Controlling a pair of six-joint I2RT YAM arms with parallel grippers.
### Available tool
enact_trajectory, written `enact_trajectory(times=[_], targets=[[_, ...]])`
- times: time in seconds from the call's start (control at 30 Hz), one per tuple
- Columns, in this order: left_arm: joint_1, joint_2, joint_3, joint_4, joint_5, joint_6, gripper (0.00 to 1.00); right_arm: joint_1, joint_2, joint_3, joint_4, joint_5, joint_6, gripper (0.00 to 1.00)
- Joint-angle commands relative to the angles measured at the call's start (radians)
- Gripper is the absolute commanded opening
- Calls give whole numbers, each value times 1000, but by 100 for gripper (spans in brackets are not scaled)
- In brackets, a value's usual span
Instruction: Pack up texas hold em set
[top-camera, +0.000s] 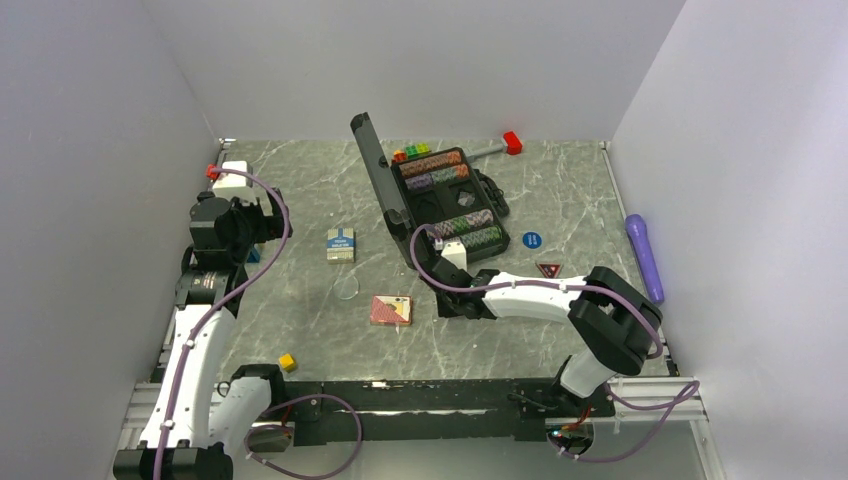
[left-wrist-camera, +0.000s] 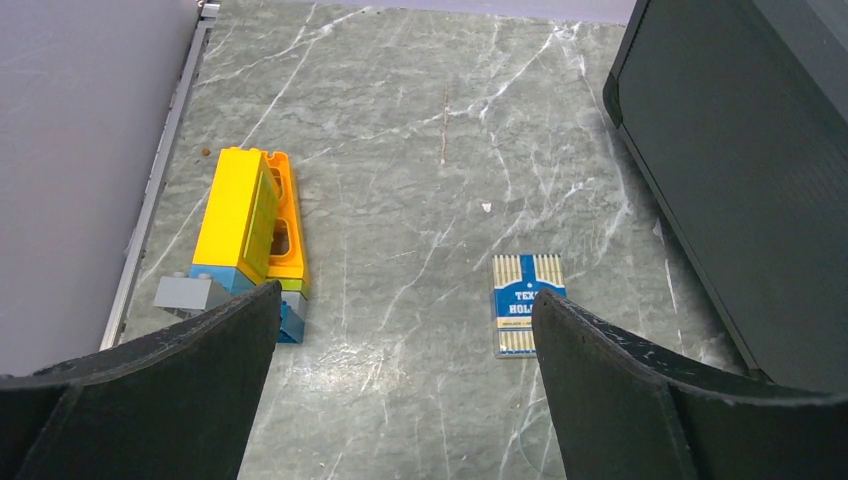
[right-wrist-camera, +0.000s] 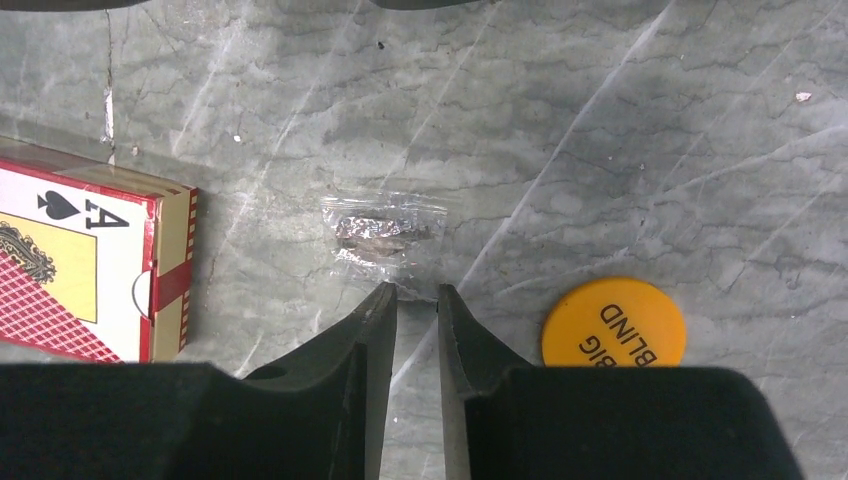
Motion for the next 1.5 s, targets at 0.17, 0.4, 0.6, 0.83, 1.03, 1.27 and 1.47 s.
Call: enact_trajectory(times=[0.17,0.4,0.6,0.83,1.03,1.27,1.47], targets=[[2,-18,-2,31,-18,-2,99,2,-23,-10,2,15,37,21],[2,-19,-3,30,-20,-1,99,0,-5,11,-28,22,29,0],[2,-21,-3,29,-24,-1,99,-8,-75,28,-72,44,-7,0],[2,-22,-3,31,-25,-1,99,-58,-339,12,-84,-3,-184,0],[2,-20,0,32,-19,-3,99,-307,-510,24,-69,-169,-356,0],[2,-21,-9,44,1,10,99,-509,-297,165,107,-452,-518,0],[2,-14,-10,54,17,15,99,-566,7,448,67,-609,-606,0]])
